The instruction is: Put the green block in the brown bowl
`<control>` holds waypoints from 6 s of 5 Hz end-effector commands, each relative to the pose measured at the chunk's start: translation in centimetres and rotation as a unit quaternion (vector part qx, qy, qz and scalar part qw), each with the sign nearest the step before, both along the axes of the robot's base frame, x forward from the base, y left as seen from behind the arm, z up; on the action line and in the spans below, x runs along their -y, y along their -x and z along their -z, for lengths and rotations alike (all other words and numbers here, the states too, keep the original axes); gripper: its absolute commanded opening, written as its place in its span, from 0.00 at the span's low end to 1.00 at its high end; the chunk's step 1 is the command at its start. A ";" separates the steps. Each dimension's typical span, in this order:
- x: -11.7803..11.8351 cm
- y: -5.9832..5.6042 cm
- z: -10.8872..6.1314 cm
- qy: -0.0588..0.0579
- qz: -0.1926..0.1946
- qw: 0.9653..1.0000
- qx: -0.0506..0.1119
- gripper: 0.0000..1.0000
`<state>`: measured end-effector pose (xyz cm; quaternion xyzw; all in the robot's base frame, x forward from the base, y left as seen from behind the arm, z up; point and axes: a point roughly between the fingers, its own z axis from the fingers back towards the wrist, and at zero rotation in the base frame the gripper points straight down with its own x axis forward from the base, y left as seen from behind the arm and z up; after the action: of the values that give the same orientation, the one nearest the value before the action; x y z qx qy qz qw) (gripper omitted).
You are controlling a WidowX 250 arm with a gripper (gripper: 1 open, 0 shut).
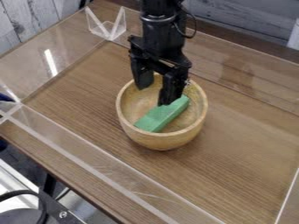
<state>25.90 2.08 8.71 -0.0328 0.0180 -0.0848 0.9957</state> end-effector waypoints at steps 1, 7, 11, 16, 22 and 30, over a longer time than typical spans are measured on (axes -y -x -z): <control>-0.4 -1.1 -2.3 -0.004 -0.006 0.999 0.045 1.00; -0.4 -1.0 -2.6 -0.003 -0.005 0.999 0.051 1.00; -0.2 -0.9 -2.0 -0.003 -0.002 0.999 0.050 1.00; -1.0 -0.8 -3.2 0.003 -0.007 0.998 0.063 1.00; -9.5 -1.0 -6.3 -0.008 -0.084 0.992 0.094 0.00; -4.9 -3.9 -0.8 -0.003 -0.022 0.997 0.068 0.00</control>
<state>28.98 6.53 8.17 -0.0344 -0.0258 -0.0667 0.9969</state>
